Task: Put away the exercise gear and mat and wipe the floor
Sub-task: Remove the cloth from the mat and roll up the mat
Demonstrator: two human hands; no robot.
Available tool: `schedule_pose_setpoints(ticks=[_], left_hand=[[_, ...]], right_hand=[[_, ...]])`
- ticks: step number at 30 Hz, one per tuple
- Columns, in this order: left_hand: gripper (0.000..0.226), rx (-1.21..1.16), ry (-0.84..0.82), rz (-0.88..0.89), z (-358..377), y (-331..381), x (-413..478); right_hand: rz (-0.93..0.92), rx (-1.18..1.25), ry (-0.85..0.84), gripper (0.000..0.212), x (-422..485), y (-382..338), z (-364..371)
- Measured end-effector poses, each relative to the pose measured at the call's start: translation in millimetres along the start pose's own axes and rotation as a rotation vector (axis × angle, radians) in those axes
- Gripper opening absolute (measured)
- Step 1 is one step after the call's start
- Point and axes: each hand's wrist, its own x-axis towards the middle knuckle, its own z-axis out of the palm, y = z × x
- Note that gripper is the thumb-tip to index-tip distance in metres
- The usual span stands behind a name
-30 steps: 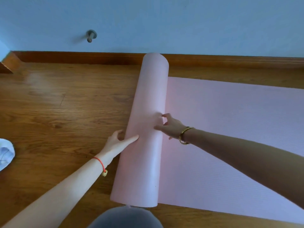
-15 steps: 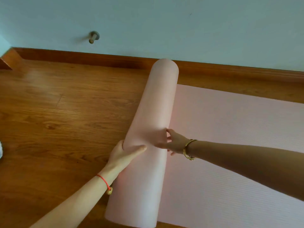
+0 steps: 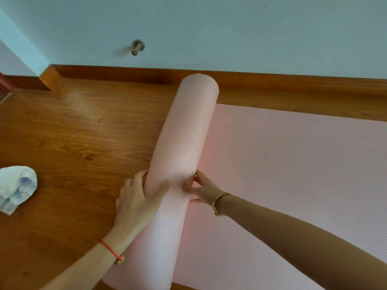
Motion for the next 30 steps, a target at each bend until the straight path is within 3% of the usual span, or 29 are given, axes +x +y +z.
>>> schedule_pose_setpoints(ticks=[4,8,12,14,17,18,20,22,25,27,30], left_hand=[[0.044,-0.251,-0.049,0.017,-1.0,10.3,-3.6],[0.063,-0.475,-0.229,-0.053,11.2,26.6,-1.2],[0.046,-0.544,-0.345,-0.049,18.1,42.6,-0.6],[0.034,-0.512,-0.339,0.029,17.9,44.0,0.1],[0.028,-0.381,-0.342,0.166,18.2,46.1,-0.1],[0.03,-0.381,-0.345,0.178,21.5,46.7,1.4],[0.044,-0.419,-0.344,0.129,29.2,46.5,5.1],[0.081,-0.441,-0.374,0.012,35.5,44.4,10.0],[0.126,-0.519,-0.576,-0.146,43.6,37.2,15.4],[0.125,-0.549,-0.66,-0.165,48.3,33.9,11.7],[0.112,-0.596,-0.576,-0.148,52.1,33.2,5.9]], right_hand=[[0.002,0.063,0.223,0.064,-6.2,10.9,-17.8],[-0.036,-0.01,0.522,0.041,-22.3,28.6,-46.1],[-0.059,0.159,0.641,0.022,-38.0,31.9,-63.9],[-0.084,0.224,0.615,0.034,-44.8,30.5,-67.9],[-0.101,0.218,0.554,0.081,-50.8,26.5,-68.7],[-0.085,0.206,0.542,0.091,-51.4,25.0,-68.9],[-0.057,0.149,0.537,0.09,-53.1,23.8,-70.4],[-0.052,0.077,0.548,0.079,-52.8,27.3,-74.0],[-0.047,0.08,0.522,0.071,-53.1,32.5,-77.4],[-0.064,0.103,0.493,0.064,-53.2,33.1,-77.6],[-0.128,0.1,0.449,0.056,-53.2,29.3,-76.8]])
